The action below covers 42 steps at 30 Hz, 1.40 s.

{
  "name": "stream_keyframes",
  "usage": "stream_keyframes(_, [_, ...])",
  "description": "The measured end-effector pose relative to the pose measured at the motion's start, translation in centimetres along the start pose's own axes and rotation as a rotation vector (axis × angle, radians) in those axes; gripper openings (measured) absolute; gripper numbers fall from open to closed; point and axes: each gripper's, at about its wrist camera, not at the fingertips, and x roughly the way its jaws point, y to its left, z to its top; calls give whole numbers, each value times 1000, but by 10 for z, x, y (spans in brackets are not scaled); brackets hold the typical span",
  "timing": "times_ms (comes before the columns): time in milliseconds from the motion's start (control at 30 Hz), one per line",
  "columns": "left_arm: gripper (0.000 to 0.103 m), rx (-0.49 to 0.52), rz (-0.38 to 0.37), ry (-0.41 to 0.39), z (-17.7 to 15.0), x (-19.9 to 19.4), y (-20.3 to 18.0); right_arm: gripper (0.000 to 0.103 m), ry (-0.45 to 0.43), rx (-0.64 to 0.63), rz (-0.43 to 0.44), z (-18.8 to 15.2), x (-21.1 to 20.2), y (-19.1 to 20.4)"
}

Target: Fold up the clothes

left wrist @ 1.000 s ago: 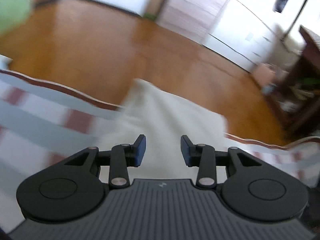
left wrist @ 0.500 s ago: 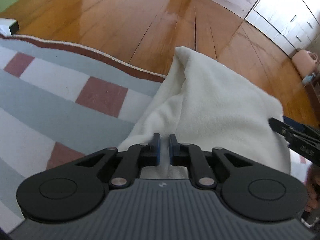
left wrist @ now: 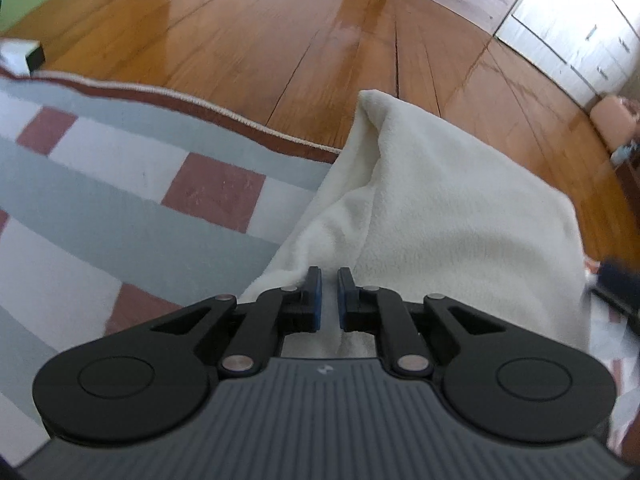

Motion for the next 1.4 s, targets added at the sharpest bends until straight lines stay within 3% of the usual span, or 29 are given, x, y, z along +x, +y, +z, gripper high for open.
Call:
stream_keyframes(67, [10,-16,-15,6,0,0,4,61,71,-85,18,-20,-1,22])
stream_keyframes(167, [9,-38,-28,14,2,1,9,62,117,-92,20,-47,-19,42])
stream_keyframes(267, [3,-22,-2,14,2,1,8,62,191,-57,59,-60,-32,46])
stream_keyframes(533, [3,16,47,3,1,-4,5,62,332,64,255,-69,-54,23])
stream_keyframes(567, [3,25,68,0,1,-5,5,62,349,81,280,-69,-55,19])
stream_keyframes(600, [3,67,138,-3,0,-6,2,63,371,105,302,-66,-54,13])
stream_keyframes(633, [10,139,249,-7,-1,-7,-4,69,409,139,316,-63,-51,3])
stream_keyframes(667, [43,194,362,1,-3,-5,-7,71,444,156,259,-60,-48,-6])
stream_keyframes(700, [53,234,474,17,-5,-2,-7,71,479,173,201,-57,-45,-16])
stream_keyframes(733, [50,211,468,35,-5,-2,-1,71,501,182,147,-54,-43,-25])
stream_keyframes(800, [46,18,212,43,2,-14,28,71,412,157,105,-47,-53,-39])
stream_keyframes(867, [49,-100,72,19,7,-23,49,71,327,250,124,-41,-59,-58])
stream_keyframes(967, [51,-164,-44,12,10,-26,66,72,235,519,214,-39,-51,-90])
stream_keyframes(1067, [54,-235,-194,45,7,-22,80,73,216,723,280,-49,-27,-109])
stream_keyframes(1200, [57,-306,-321,47,5,-23,92,73,195,801,236,-54,-3,-112])
stream_keyframes(1300, [64,-399,-465,-10,2,-31,99,73,182,828,239,-61,5,-112])
stream_keyframes(1400, [87,-299,-539,-58,8,-42,88,75,180,874,250,-69,11,-114])
